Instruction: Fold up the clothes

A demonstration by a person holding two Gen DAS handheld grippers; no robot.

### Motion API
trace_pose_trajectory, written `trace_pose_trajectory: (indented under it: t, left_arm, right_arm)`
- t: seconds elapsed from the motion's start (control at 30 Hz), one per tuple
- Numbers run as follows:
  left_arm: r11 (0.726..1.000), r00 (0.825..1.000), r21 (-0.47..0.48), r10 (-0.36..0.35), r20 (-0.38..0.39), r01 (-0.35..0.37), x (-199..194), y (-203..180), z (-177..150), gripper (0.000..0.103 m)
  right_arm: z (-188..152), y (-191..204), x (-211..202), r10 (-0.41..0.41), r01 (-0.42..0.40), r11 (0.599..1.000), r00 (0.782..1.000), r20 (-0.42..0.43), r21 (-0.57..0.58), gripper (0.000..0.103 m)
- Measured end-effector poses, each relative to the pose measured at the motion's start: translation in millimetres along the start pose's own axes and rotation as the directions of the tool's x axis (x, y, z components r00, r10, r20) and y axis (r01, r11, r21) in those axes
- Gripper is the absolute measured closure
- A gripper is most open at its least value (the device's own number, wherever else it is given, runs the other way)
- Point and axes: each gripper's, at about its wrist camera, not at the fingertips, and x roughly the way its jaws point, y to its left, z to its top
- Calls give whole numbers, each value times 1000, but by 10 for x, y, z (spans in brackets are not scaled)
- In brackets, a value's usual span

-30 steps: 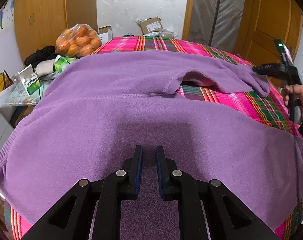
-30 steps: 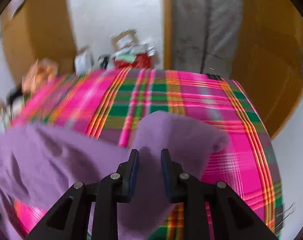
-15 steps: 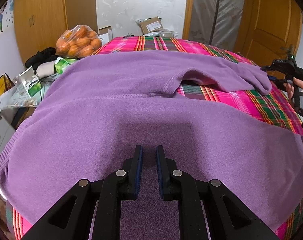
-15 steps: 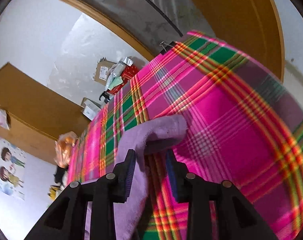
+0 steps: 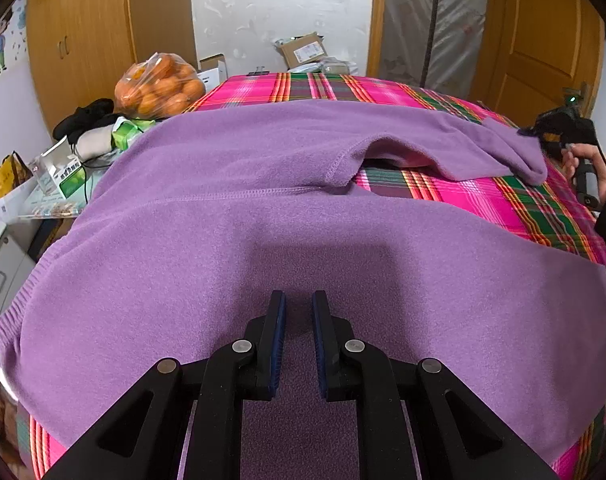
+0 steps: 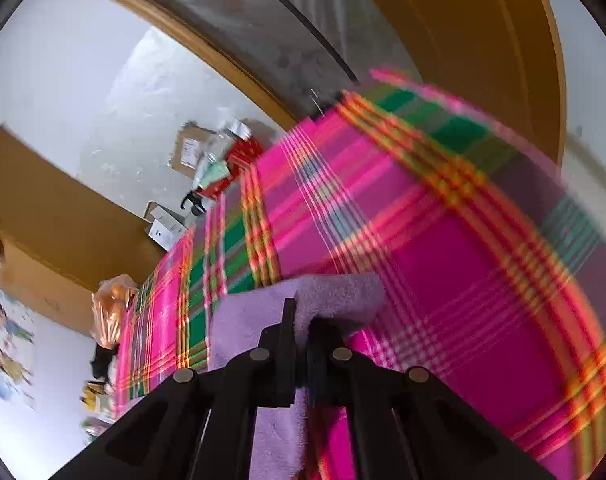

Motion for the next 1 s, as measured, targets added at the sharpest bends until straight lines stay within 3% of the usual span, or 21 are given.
trace_pose_trajectory:
  t: [0.1, 0.2, 0.37, 0.5, 0.57, 0.7, 0.77, 1.0]
  left_arm:
    - [1000, 1000, 4, 6, 0, -6, -2, -10, -2, 90]
    - [1000, 1000, 3, 7, 0, -7, -2, -8, -3, 90]
    - [1000, 1000, 4, 13, 0, -13, -1, -22, 2, 89]
    - [1000, 1000, 5, 16, 0, -16, -5, -31, 3, 89]
    - [1000, 1000, 5, 17, 0, -17, -6, -34, 3, 89]
    - [1000, 1000, 6, 19, -1, -19, -1, -34, 6, 89]
    - [1000, 1000, 8, 20, -1, -20, 1, -39, 8, 89]
    - [998, 998, 0, 57, -1, -57, 10, -83, 18, 89]
  right_arm:
    - [112, -22, -355, -20, 23, 999, 993, 120, -23, 100]
    - [157, -230, -668, -111, 112, 994, 970, 216, 4, 100]
    - [25, -639, -724, -218, 211, 975, 966, 136, 68, 100]
    - [-66, -809, -614, -204, 200, 976, 979, 33, 87, 97]
    - [-63, -872, -635, -172, 166, 979, 984, 42, 120, 96]
    - [19, -982, -790, -142, 118, 976, 982, 128, 181, 78]
    - [22, -1051, -863, -147, 114, 973, 978, 152, 202, 75]
    - [33, -1091, -711, -132, 115, 977, 988, 85, 179, 75]
